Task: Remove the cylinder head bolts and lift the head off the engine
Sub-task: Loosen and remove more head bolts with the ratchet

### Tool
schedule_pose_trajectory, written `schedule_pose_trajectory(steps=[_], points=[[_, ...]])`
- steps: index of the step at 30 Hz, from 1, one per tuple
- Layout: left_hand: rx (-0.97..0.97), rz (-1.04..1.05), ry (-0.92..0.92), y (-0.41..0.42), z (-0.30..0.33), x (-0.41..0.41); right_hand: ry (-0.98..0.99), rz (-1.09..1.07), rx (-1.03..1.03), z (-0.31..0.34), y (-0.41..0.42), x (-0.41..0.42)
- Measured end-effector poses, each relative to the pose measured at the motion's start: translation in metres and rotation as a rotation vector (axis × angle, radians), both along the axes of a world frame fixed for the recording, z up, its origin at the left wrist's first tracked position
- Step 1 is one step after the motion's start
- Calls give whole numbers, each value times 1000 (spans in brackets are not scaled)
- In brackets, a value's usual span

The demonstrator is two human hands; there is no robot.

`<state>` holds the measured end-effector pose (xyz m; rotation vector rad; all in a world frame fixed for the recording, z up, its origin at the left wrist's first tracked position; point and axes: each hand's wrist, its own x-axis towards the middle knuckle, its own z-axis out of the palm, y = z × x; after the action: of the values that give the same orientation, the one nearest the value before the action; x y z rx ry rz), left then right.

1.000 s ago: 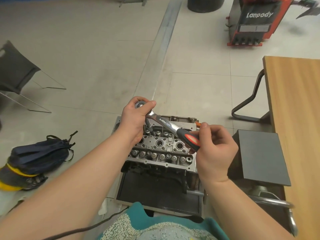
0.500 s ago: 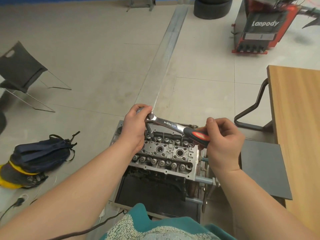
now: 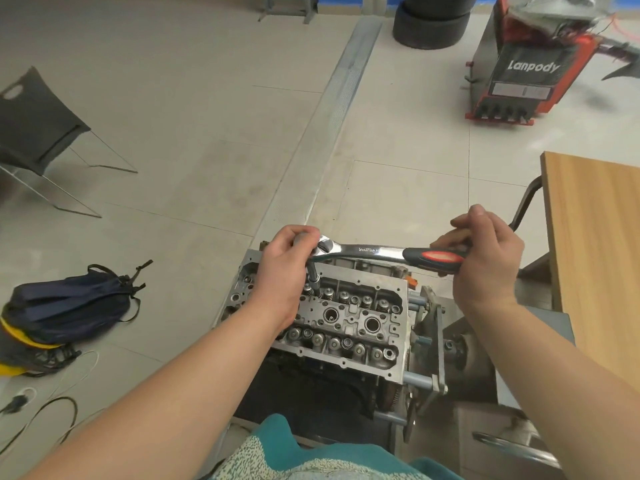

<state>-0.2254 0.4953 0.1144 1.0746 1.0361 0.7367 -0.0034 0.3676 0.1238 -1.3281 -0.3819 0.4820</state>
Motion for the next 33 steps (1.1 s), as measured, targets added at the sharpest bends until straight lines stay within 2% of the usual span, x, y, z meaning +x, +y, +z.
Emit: schedule_pose_trajectory(steps=[11,17,20,23,26,29,31,33], points=[[19,-116,-15,9,-4,-18,-39,-54,-217,7,82,46],[104,-245,-1,10,-6,-33,-97,-31,-438,23,180,43],[148,-280,24,9,-16,-42,-111,196,-541,40,250,-6],[128,-292,48,9,-25,-45,-420,580,-697,52,287,-81],[160,-351,159,11,-31,-41,-525,1065,-606,49,282,-148],[284,-435,420,13,-40,-37,-510,1465,-546,40,261,-190],[352,-418,455,14,-44,-37,-578,1506,-531,37,253,-200],[319,-371,376,14,-46,-38,-654,1320,-553,42,254,-192]])
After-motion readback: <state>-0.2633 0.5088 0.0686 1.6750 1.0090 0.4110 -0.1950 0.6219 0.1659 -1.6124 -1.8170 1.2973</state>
